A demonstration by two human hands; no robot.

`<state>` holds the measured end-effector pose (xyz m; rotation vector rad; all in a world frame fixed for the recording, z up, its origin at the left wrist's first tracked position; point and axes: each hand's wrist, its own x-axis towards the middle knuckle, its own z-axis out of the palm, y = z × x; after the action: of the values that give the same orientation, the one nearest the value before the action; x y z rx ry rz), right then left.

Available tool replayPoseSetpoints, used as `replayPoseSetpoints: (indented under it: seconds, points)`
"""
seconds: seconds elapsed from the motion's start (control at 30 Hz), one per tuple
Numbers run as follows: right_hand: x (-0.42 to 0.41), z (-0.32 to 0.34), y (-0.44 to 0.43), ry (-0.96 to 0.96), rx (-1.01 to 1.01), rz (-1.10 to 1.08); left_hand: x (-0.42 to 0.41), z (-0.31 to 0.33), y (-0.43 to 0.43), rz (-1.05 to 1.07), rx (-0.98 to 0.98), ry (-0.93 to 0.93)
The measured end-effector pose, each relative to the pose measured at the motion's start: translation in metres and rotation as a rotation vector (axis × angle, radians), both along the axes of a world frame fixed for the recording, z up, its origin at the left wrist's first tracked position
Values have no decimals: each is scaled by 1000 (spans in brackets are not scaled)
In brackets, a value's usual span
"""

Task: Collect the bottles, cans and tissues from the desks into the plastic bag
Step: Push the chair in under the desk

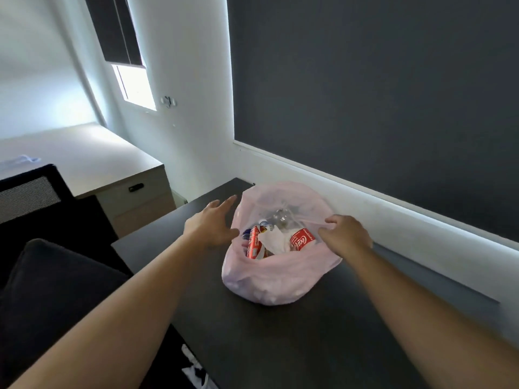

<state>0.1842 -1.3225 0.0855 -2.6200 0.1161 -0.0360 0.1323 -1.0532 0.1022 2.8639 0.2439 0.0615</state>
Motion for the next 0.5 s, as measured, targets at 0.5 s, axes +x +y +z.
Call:
replayPoseSetpoints:
  seconds: [0.5]
  points:
    - [-203,-28,111,397,412,956,-251,3,40,610,235,143]
